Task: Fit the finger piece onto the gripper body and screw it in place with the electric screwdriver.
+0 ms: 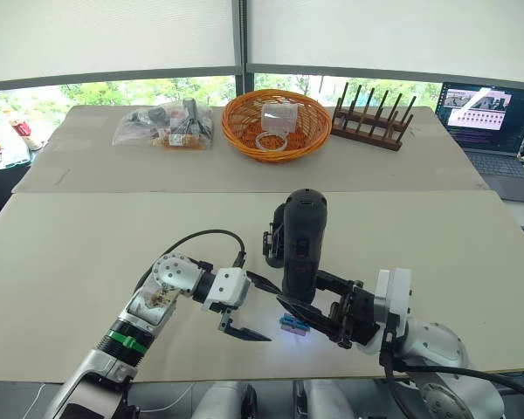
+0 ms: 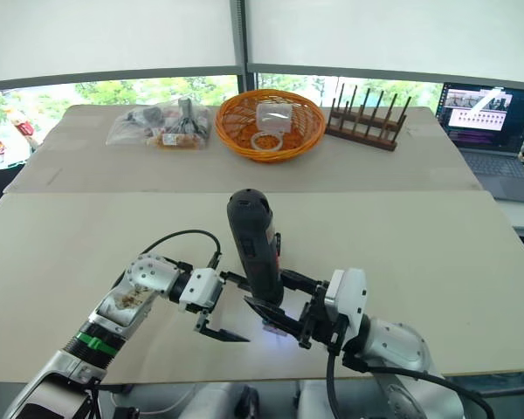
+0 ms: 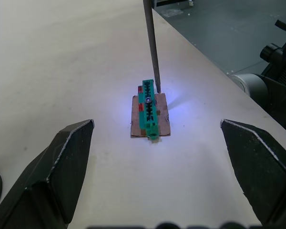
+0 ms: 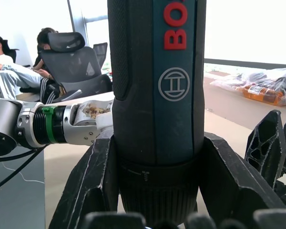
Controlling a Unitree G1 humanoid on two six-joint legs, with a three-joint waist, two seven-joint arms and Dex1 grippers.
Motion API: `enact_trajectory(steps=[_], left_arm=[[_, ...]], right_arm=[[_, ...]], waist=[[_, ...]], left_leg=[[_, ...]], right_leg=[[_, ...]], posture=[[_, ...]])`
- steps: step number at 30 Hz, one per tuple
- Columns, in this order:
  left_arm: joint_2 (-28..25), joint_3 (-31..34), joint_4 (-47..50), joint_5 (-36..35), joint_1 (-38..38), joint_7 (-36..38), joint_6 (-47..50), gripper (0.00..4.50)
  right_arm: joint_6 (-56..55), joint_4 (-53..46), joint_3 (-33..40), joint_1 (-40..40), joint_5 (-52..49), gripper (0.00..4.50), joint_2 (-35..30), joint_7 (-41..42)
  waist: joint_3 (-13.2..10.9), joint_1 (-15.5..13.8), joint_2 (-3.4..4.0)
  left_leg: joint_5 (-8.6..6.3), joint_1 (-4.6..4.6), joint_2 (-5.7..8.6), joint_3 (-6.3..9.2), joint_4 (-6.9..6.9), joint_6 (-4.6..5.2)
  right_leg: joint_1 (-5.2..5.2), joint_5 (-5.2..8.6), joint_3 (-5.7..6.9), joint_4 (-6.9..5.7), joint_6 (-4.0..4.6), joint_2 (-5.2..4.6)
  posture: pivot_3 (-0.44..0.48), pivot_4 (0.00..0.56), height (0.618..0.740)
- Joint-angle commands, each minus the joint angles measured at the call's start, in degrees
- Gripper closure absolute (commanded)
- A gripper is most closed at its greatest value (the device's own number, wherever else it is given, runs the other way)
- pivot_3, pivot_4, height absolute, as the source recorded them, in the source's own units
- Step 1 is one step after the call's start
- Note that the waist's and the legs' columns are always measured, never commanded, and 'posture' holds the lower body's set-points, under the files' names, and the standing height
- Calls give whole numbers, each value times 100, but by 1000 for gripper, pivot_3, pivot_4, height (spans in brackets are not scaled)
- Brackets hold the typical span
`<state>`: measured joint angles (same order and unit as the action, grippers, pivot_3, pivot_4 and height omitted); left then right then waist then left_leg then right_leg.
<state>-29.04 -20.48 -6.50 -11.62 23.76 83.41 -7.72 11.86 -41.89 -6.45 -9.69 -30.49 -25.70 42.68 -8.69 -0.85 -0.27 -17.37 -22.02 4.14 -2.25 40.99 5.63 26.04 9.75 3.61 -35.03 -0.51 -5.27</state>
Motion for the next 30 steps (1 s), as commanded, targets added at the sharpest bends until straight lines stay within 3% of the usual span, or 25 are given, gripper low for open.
enact_trajectory(steps=[1, 30], left_arm=[[21, 31, 74, -58, 70, -18, -114, 0], [81, 13, 21, -36, 118, -93, -127, 0]], right_arm=[[-398, -116, 0, 16, 13, 2592, 75, 86], [-541, 34, 21, 155, 129, 2591, 93, 203]], waist=[[0, 0, 0], [0, -1, 0]], left_leg=[[0, 0, 0, 0, 0, 0], [0, 0, 0, 0, 0, 0]], right_leg=[[0, 0, 0, 0, 0, 0], [0, 0, 2, 0, 0, 1]], posture=[[0, 150, 740], [0, 150, 740]])
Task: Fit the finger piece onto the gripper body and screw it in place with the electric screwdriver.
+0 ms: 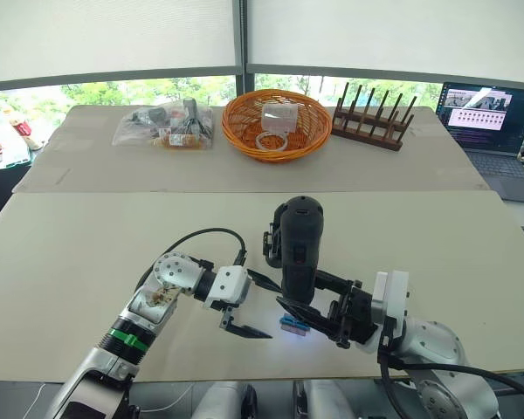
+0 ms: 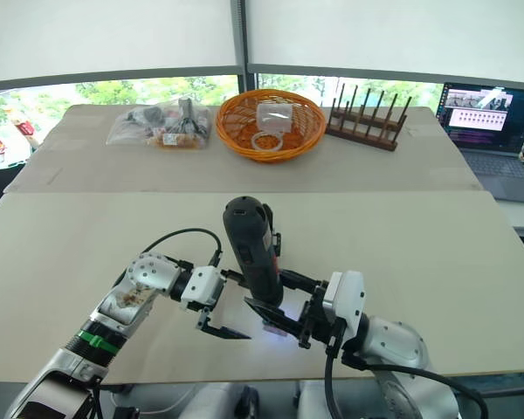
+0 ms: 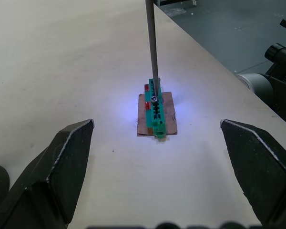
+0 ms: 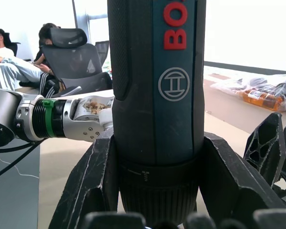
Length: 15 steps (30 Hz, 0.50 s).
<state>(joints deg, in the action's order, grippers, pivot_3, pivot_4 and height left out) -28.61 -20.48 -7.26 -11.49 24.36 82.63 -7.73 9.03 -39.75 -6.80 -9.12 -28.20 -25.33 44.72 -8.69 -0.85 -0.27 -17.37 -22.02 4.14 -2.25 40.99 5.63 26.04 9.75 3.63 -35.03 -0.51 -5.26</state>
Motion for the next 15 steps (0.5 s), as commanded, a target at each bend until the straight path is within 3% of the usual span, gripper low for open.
enact_trajectory(steps=[1, 15], left_arm=[[41, 13, 96, -47, 60, -17, -127, 0], [66, 18, 49, -27, 92, -42, -124, 0]], right_arm=[[-260, -181, 56, 103, -96, 2591, 52, 3], [-174, -77, 191, 238, -79, 2591, -83, -1]], waist=[[0, 0, 0], [0, 0, 0]], left_leg=[[0, 0, 0, 0, 0, 0], [0, 0, 0, 0, 0, 0]], right_leg=[[0, 0, 0, 0, 0, 0], [0, 0, 0, 0, 0, 0]], posture=[[0, 150, 740], [0, 150, 740]])
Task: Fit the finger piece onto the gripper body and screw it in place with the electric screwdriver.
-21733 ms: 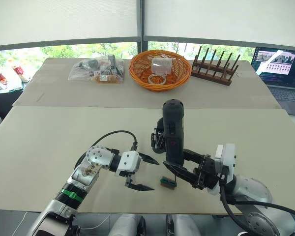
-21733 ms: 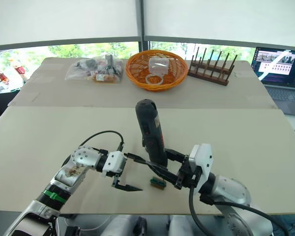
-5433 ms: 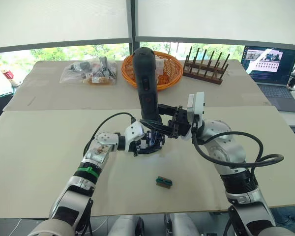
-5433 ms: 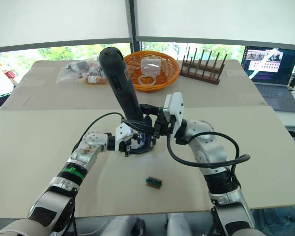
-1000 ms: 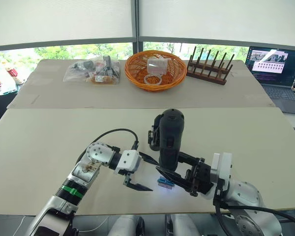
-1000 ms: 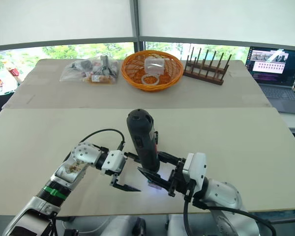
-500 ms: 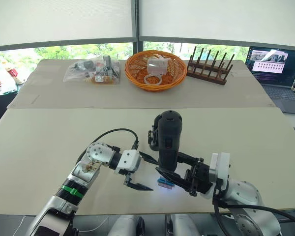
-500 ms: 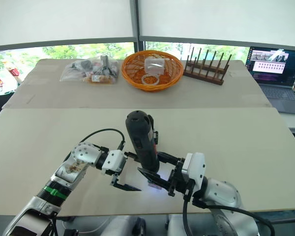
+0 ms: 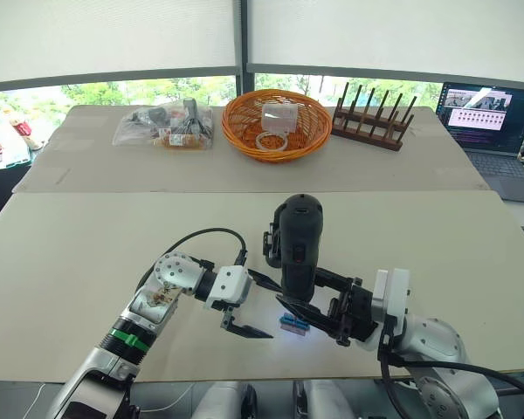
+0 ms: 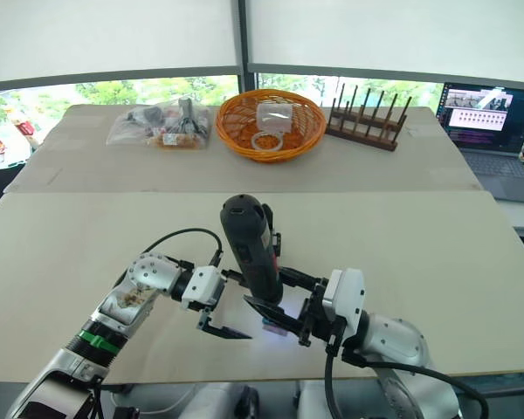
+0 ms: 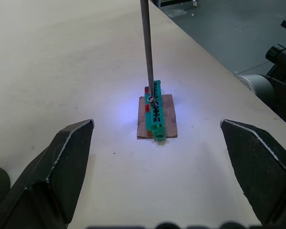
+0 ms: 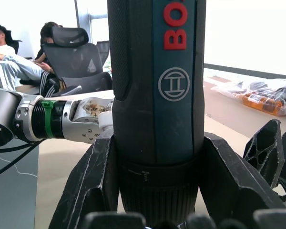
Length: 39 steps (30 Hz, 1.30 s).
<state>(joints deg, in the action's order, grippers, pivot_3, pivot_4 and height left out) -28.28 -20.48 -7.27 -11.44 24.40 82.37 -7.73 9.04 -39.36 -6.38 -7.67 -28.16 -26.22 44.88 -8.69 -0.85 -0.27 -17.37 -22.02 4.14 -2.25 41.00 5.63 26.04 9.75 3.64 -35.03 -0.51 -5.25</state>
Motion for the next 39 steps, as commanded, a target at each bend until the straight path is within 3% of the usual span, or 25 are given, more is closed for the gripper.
enact_trajectory(steps=[1, 27, 39], left_arm=[[34, 19, 44, -32, 92, -16, -124, 0], [68, 22, 43, -26, 119, -84, -90, 0], [67, 13, 36, -24, 104, -74, -102, 0]], right_arm=[[-169, -102, 154, 103, -91, 2591, -1, -18], [-320, -137, 58, 129, 107, 2591, -148, 146], [352, -491, 194, 330, -683, 2592, -133, -299]], waist=[[0, -1, 0], [0, -2, 0], [0, -5, 0]], left_leg=[[0, 0, 0, 0, 0, 0], [0, 0, 0, 0, 1, 0], [0, 0, 0, 0, 0, 0]], right_leg=[[0, 0, 0, 0, 0, 0], [-1, 0, 0, -1, 0, -1], [0, 0, -2, 0, 0, -3]], posture=[[0, 150, 740], [0, 150, 740], [0, 150, 740]])
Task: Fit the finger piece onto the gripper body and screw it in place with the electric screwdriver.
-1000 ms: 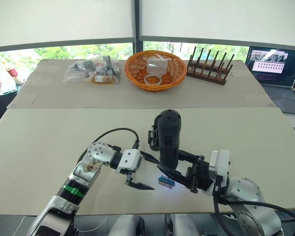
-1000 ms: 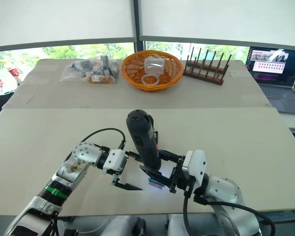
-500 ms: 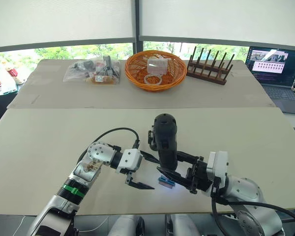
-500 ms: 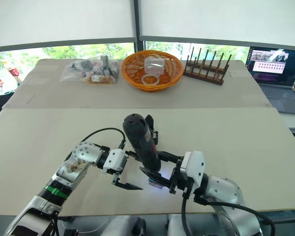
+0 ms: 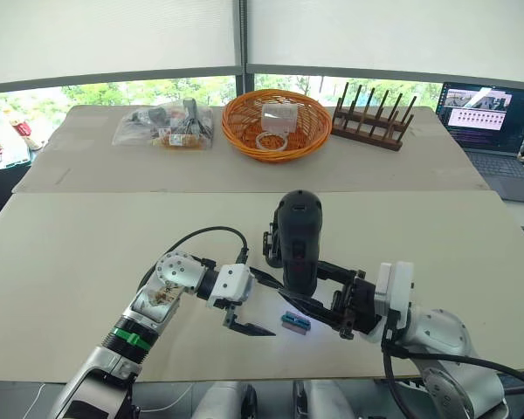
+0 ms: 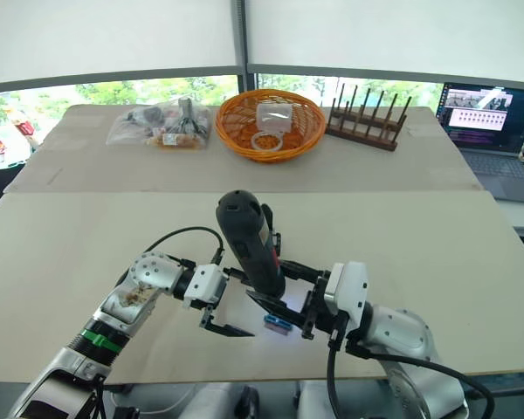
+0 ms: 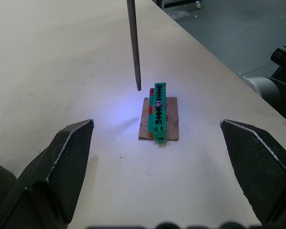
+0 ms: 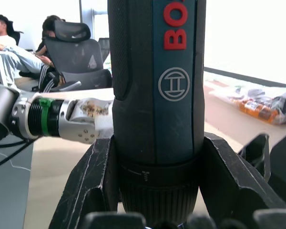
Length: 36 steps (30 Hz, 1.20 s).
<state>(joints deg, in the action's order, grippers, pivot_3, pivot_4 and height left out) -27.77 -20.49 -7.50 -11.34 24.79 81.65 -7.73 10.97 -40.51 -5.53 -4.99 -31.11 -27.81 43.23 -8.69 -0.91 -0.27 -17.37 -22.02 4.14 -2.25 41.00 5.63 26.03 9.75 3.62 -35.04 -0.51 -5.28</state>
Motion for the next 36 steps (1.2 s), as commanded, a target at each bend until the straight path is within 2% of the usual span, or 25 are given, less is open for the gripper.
enact_trajectory(steps=[1, 36], left_arm=[[18, 13, 51, -31, 67, -3, -107, 0], [30, 15, 46, -9, 54, -52, -121, 0]], right_arm=[[225, -408, 76, 54, -431, 2592, 10, -156], [42, -188, -35, -98, -68, 2591, 126, -68]], waist=[[0, 1, 0], [0, 2, 0]], left_leg=[[0, 0, 0, 0, 0, 0], [0, 0, 0, 0, 0, 0]], right_leg=[[0, 0, 0, 0, 0, -1], [0, 0, 0, 0, 0, 2]], posture=[[0, 150, 740], [0, 150, 740]])
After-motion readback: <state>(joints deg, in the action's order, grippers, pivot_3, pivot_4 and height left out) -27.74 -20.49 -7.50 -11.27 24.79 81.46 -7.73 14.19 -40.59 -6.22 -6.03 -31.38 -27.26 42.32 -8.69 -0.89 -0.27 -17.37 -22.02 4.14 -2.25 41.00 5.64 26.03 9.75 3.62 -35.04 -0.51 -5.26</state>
